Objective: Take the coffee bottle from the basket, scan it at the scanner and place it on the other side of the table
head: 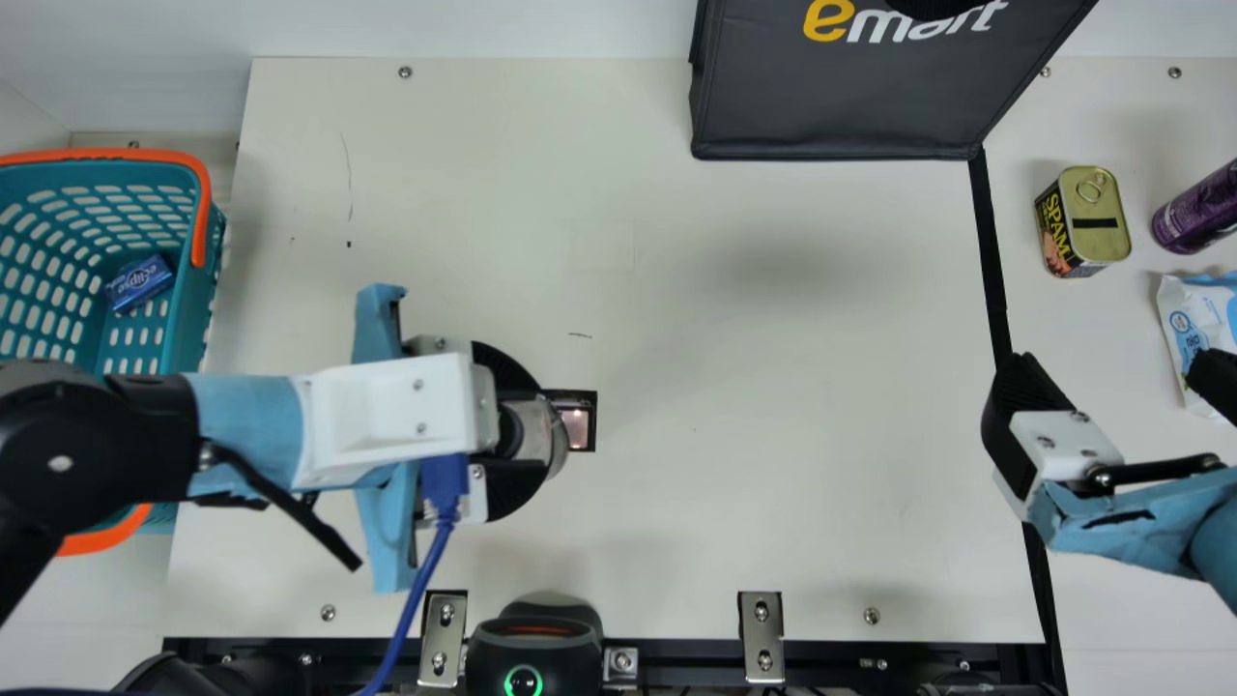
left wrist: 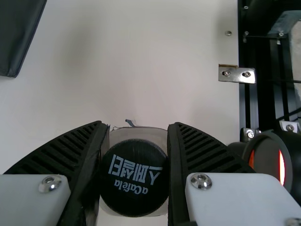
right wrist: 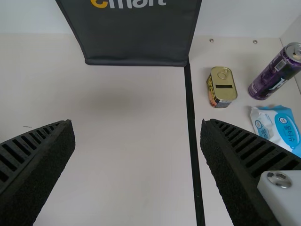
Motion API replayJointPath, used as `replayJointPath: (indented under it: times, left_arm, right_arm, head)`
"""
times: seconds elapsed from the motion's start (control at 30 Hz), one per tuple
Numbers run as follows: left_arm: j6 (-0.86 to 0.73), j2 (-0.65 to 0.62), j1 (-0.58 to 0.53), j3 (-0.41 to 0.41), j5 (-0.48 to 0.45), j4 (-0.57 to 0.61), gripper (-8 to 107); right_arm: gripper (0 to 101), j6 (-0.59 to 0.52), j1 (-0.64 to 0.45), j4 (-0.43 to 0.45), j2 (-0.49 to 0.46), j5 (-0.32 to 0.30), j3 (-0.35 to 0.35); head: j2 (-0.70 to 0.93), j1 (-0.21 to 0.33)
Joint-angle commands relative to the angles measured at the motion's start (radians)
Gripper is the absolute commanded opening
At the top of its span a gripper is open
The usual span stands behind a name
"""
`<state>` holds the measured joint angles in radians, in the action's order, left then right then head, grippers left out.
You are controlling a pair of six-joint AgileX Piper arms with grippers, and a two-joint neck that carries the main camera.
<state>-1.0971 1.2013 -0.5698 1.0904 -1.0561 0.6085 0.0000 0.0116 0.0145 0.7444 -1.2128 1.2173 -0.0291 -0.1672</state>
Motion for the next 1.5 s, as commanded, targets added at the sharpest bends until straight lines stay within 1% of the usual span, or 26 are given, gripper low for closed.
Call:
replayJointPath:
  times: [0.0, 0.23, 0.5, 0.83, 1.13, 1.47]
  left_arm:
    - [0.068, 0.027, -0.049, 0.012, 0.054, -0.024, -8]
    - [0.261, 0.135, -0.164, 0.069, 0.183, -0.119, -8]
    - [0.452, 0.253, -0.254, 0.132, 0.282, -0.216, -8]
    - [0.641, 0.382, -0.269, 0.178, 0.395, -0.272, -8]
    - [0.791, 0.470, -0.269, 0.216, 0.477, -0.308, -8]
    - [0.900, 0.521, -0.279, 0.229, 0.525, -0.350, 25]
  right_arm:
    - [95, 0.000, 0.000, 0.000, 0.000, 0.000, 0.000]
    - [95, 0.000, 0.000, 0.000, 0.000, -0.001, 0.000]
    - [95, 0.000, 0.000, 0.000, 0.000, -0.001, 0.000]
    - [95, 0.000, 0.000, 0.000, 0.000, -0.001, 0.000]
    - [95, 0.000, 0.000, 0.000, 0.000, -0.001, 0.000]
    - [95, 0.000, 0.000, 0.000, 0.000, -0.001, 0.000]
  head:
    - [0.002, 0.029]
    - [0.002, 0.029]
    - [0.002, 0.029]
    - [0.002, 0.029]
    - [0.002, 0.029]
    - [0.002, 0.029]
